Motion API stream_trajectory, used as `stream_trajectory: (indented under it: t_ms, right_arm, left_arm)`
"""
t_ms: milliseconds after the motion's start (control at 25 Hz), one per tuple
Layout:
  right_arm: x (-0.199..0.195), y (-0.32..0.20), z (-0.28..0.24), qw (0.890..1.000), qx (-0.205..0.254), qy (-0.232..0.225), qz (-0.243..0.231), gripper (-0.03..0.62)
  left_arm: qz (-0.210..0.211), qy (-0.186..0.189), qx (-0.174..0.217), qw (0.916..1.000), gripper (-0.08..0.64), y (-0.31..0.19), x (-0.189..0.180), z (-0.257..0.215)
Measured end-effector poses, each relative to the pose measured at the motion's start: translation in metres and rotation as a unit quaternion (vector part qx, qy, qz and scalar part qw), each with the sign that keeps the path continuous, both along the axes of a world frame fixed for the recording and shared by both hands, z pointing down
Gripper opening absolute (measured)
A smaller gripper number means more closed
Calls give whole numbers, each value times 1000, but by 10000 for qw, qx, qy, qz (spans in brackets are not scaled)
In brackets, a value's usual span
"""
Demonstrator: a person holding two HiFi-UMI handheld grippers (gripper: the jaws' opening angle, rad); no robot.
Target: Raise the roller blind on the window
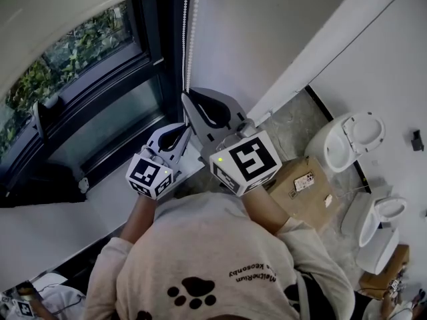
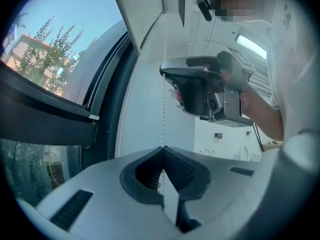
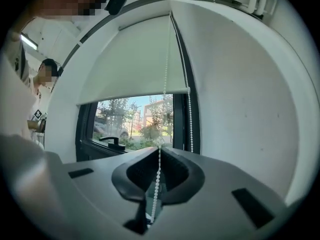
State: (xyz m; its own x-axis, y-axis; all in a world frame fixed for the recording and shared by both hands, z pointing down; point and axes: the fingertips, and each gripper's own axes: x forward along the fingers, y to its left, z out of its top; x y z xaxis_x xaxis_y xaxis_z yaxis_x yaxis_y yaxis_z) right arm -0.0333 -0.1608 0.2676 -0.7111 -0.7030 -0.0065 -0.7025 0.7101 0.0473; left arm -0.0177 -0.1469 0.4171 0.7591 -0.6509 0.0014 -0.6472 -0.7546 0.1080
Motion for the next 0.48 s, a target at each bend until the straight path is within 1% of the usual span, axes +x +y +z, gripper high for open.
stream_trajectory:
  t_ms: [160,320,480]
  right_arm:
    - [2,0,3,9999,-88,-74,-8,12]
    - [3,4,8,9999,-82,-116,-2,12]
    - [3,5,15,10000,-36,-31,53,12]
  left_arm:
    - [13,-1,-49,10000,8,1,0,3]
    - [4,22,50,10000,8,6,-1,8]
    - [35,20,39,10000,8,7,2,13]
